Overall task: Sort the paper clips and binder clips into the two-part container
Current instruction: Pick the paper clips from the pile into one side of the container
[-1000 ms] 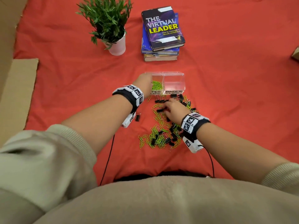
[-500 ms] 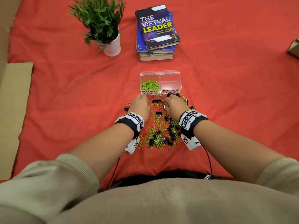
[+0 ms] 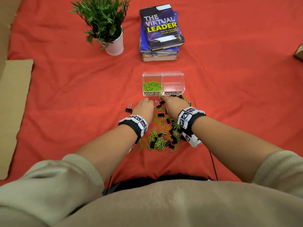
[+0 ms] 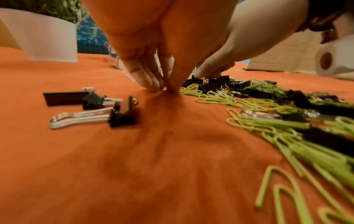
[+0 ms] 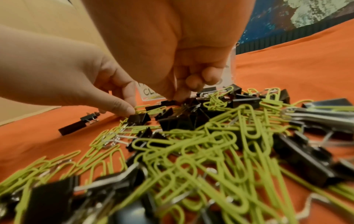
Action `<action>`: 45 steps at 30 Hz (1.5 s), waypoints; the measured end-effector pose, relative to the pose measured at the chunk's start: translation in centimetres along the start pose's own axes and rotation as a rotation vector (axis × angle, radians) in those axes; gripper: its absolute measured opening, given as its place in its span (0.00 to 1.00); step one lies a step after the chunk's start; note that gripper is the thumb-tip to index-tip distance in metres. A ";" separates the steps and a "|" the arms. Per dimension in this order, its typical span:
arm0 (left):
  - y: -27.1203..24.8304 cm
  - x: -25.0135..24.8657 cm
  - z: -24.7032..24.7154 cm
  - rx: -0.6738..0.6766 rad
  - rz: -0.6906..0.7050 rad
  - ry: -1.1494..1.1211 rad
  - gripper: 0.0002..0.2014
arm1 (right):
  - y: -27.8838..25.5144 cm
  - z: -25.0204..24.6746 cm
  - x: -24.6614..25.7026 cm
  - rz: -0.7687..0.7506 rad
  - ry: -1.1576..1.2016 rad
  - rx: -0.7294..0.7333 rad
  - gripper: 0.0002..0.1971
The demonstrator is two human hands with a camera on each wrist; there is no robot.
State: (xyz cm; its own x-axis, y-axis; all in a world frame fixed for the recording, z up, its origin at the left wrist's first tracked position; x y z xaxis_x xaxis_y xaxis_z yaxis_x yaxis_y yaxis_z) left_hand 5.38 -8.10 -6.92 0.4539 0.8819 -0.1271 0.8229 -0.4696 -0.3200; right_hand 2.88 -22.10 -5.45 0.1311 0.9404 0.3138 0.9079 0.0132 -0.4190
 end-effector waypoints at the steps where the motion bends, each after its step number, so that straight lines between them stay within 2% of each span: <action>1: -0.1 0.0 0.1 0.003 0.020 0.027 0.09 | 0.1 0.1 0.0 0.001 -0.027 -0.010 0.27; 5: -0.3 -0.1 0.2 0.040 0.037 0.087 0.14 | 0.2 0.2 -0.4 0.017 -0.096 -0.063 0.16; 7: -0.4 -0.1 0.0 0.084 0.015 0.074 0.16 | 0.2 0.2 -0.5 0.027 -0.096 -0.072 0.13; 13: -0.5 0.1 0.0 0.165 -0.029 0.041 0.21 | -0.2 0.1 -0.6 0.058 -0.037 -0.049 0.15; 18: -0.8 0.3 0.0 0.121 -0.049 -0.034 0.20 | -0.6 0.2 -1.0 0.052 0.042 -0.086 0.15; 22: -1.2 0.1 0.2 0.071 -0.028 -0.040 0.17 | -0.5 0.2 -0.7 0.004 -0.068 -0.086 0.11; 26: -1.3 -0.3 0.3 0.080 -0.007 -0.015 0.16 | -0.8 -0.3 -0.3 -0.017 -0.133 -0.038 0.14; 28: -1.3 -0.5 0.3 0.074 0.001 0.012 0.15 | -0.8 -0.7 -0.4 -0.016 -0.040 -0.024 0.12; 30: -1.2 -0.4 0.2 0.080 -0.001 0.021 0.15 | -0.9 -1.1 -0.8 0.026 0.201 -0.033 0.07; 33: -1.2 -0.1 -0.2 0.084 -0.029 -0.019 0.14 | -1.2 -1.8 -1.9 0.111 0.557 -0.139 0.04; 37: -1.6 0.8 -1.2 0.085 -0.096 -0.246 0.08 | -1.7 -2.6 -3.5 0.196 0.998 -0.118 0.02; 38: -1.8 1.1 -1.4 0.084 -0.107 -0.327 0.07 | -1.8 -2.7 -3.8 0.217 1.085 -0.111 0.05; 40: -2.0 1.7 -1.5 0.083 -0.112 -0.471 0.09 | -1.8 -3.0 -4.1 0.267 1.208 -0.093 0.12; 42: -2.1 2.1 -1.6 0.105 -0.114 -0.599 0.15 | -1.7 -3.0 -3.9 0.307 1.290 -0.051 0.14; 45: -1.9 2.4 -1.6 0.145 -0.180 -0.753 0.18 | -1.5 -2.8 -2.9 0.298 1.214 -0.002 0.08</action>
State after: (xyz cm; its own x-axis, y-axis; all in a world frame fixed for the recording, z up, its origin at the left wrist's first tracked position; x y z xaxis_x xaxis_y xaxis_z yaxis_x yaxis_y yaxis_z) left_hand 5.43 -5.14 -5.06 -0.0783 0.7584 -0.6470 0.7852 -0.3530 -0.5088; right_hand 2.27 -25.77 -3.40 0.6129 -0.0141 0.7900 0.7801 -0.1477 -0.6079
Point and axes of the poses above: each hand's wrist, its own y-axis towards the middle knuckle, its own z-axis out of the palm, x = y × z, the point moved 1 cm from there along y, towards the middle knuckle, and after that the axes turned 8 degrees about y, right-handed, at the moved point
